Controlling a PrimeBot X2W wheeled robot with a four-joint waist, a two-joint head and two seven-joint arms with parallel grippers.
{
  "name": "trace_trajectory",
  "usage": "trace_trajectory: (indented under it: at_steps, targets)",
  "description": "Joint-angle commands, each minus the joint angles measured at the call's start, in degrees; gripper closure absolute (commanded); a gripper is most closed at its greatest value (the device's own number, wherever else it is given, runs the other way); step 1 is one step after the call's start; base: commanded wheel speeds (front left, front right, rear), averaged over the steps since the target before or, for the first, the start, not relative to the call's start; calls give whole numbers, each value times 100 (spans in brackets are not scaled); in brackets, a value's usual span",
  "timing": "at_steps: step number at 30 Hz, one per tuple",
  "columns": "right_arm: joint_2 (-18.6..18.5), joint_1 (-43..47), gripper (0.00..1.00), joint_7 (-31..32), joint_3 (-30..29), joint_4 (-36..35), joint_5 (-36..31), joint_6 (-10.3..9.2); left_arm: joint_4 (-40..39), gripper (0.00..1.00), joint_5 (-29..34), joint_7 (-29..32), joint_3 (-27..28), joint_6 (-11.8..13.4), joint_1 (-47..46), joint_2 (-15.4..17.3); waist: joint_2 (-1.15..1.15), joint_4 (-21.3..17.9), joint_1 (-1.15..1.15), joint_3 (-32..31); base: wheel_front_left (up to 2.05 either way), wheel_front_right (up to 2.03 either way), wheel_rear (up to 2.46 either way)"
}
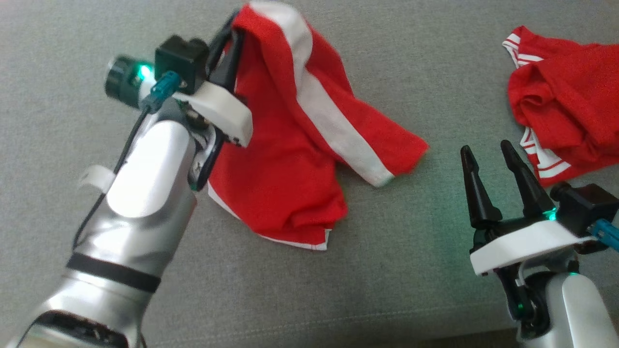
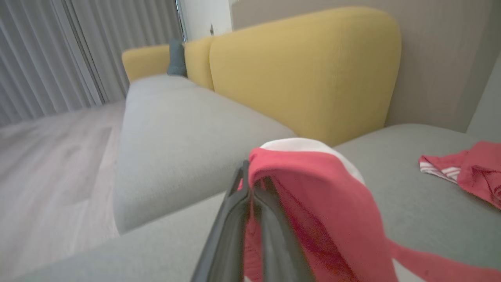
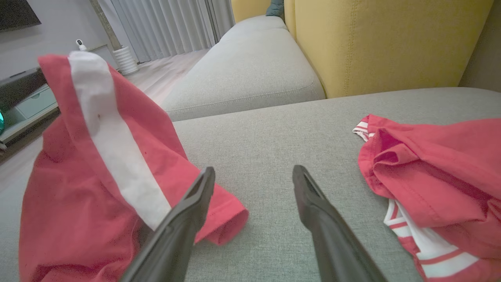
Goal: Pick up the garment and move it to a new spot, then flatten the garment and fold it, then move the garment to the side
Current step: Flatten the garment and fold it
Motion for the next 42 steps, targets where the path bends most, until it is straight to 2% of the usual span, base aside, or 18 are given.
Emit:
trace_trajectory:
  at_steps: [1,4,10,17,21,22,23,24,33,42]
  targets:
    - [-18,-139,0,-27,102,-207,25,-5,-354,100,89,-67,223,68,-209,239,0,32,0,4,0,0,0]
    - [-15,-124,0,-27,64,-208,40,-5,-1353,100,377,-69,345,286,337,492,0,95,0,1,0,0,0]
    - [-12,-69,0,-43,-18,-203,77,-5,-2466,100,469,-70,541,573,1704,838,0,239,0,-5,0,0,0]
    - [-10,-110,0,14,-39,-232,75,-5,-2692,100,287,-70,636,757,2779,888,0,417,0,59,0,0,0]
    - [-10,-140,0,51,-28,-247,53,-5,-2464,100,146,-71,629,681,2978,779,0,453,0,74,0,0,0]
    - [-10,-144,0,55,-28,-249,42,-5,-2380,65,96,-71,626,653,2997,733,0,461,0,69,0,0,0]
    - [-10,-142,0,59,-28,-247,33,-5,-2273,11,50,-71,612,616,3015,694,0,467,0,54,0,0,0]
    - [-10,-138,0,67,-22,-248,27,-5,-2161,0,1,-71,602,586,3030,656,0,467,0,44,0,0,0]
    - [-25,-53,0,142,-12,-272,2,-5,-2135,0,-73,-71,509,399,3271,415,0,514,0,-155,0,0,0]
    - [-66,81,0,214,-27,-314,4,-5,-2659,0,-239,-56,712,584,3752,416,0,535,0,-448,0,0,0]
